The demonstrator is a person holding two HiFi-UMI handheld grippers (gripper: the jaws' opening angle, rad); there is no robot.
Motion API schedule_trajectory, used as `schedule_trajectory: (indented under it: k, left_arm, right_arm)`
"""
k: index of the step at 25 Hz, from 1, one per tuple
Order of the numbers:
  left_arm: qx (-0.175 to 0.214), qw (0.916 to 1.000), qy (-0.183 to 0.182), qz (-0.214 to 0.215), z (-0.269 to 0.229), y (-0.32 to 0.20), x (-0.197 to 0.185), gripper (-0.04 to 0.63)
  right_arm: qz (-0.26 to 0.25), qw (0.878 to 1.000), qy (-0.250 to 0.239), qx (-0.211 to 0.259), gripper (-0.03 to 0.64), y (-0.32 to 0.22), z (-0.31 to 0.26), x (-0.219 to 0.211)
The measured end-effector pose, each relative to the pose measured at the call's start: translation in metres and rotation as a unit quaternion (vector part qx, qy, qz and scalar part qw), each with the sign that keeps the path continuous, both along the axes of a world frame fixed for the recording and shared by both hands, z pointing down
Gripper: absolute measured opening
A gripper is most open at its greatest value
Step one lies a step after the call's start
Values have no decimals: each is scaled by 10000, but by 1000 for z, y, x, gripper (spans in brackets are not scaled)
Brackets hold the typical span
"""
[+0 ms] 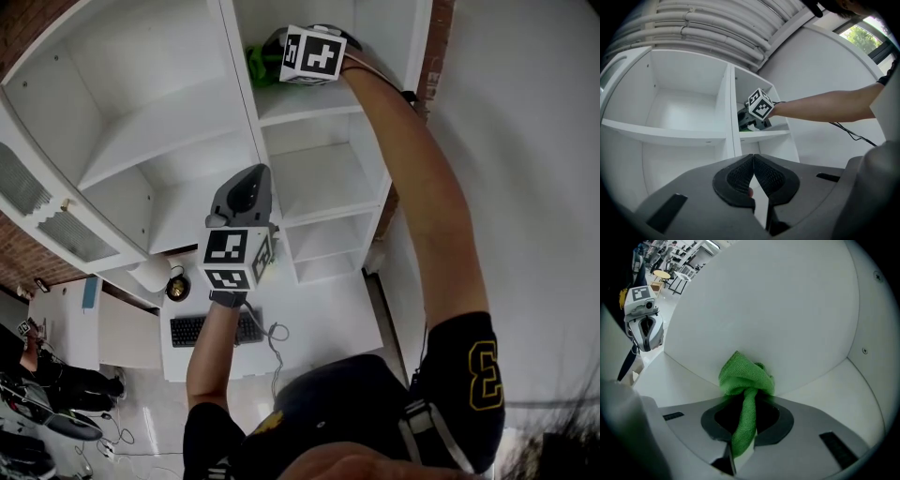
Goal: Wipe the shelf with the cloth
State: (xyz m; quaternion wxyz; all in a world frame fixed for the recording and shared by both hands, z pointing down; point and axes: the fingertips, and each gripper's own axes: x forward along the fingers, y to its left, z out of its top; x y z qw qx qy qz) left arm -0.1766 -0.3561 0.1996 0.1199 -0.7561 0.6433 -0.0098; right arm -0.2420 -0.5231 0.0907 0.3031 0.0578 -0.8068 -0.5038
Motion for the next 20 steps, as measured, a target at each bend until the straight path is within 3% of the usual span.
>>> schedule_trajectory:
  k: [20]
  left_arm:
    - [-72,9998,28,157,11,-4,7,18]
  right_arm:
    - [581,9981,153,-133,44,-27,22,31]
